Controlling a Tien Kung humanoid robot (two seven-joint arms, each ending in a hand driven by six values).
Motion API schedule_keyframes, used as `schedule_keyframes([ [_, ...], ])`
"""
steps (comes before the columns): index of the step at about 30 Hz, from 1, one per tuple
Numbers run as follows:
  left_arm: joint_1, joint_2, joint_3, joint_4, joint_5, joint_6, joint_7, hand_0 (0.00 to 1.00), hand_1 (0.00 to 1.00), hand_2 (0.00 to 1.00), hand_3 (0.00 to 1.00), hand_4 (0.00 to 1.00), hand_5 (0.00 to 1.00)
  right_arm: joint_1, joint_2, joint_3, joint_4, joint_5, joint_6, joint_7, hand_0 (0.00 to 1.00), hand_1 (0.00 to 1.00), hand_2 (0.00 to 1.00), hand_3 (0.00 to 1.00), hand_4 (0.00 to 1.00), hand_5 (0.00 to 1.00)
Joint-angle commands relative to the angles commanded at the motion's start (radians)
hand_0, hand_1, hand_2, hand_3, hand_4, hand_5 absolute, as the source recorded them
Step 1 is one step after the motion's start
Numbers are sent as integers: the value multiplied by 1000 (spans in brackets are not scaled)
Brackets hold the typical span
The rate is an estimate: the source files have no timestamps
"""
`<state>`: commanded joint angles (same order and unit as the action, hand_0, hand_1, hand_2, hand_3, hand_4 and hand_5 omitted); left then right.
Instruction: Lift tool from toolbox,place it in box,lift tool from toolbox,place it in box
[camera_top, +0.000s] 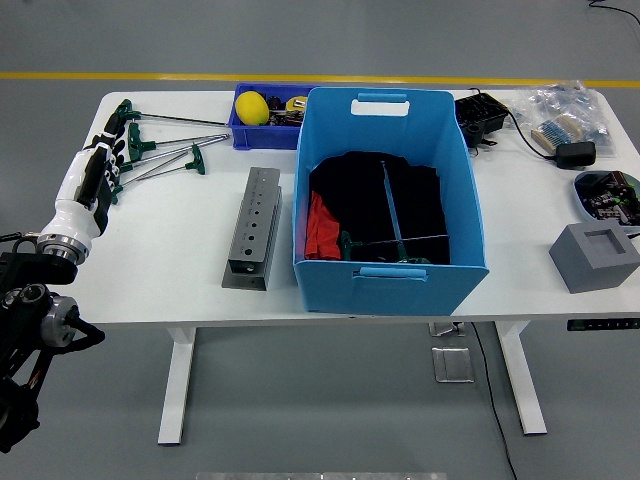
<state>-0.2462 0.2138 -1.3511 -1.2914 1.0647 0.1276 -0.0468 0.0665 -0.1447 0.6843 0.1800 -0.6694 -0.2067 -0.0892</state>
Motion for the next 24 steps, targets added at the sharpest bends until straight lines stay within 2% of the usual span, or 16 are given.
schedule_keyframes([
  [10, 4, -3, -5, 8, -16, -43, -20, 998, 998, 998, 998, 998, 998, -1, 0, 2, 0, -3, 2, -1, 674, 643, 722, 568, 821, 634],
  [16, 1, -2, -14, 8, -4, -65, -11, 998, 998, 998, 998, 998, 998, -2, 0, 2, 0, -7, 3, -2, 674, 643, 722, 568, 821, 634],
  [24, 1, -4, -18, 10, -4, -68, -8, 998, 998, 998, 998, 998, 998, 0, -1, -1, 0, 0, 2, 0, 674, 643, 722, 569, 822, 633],
])
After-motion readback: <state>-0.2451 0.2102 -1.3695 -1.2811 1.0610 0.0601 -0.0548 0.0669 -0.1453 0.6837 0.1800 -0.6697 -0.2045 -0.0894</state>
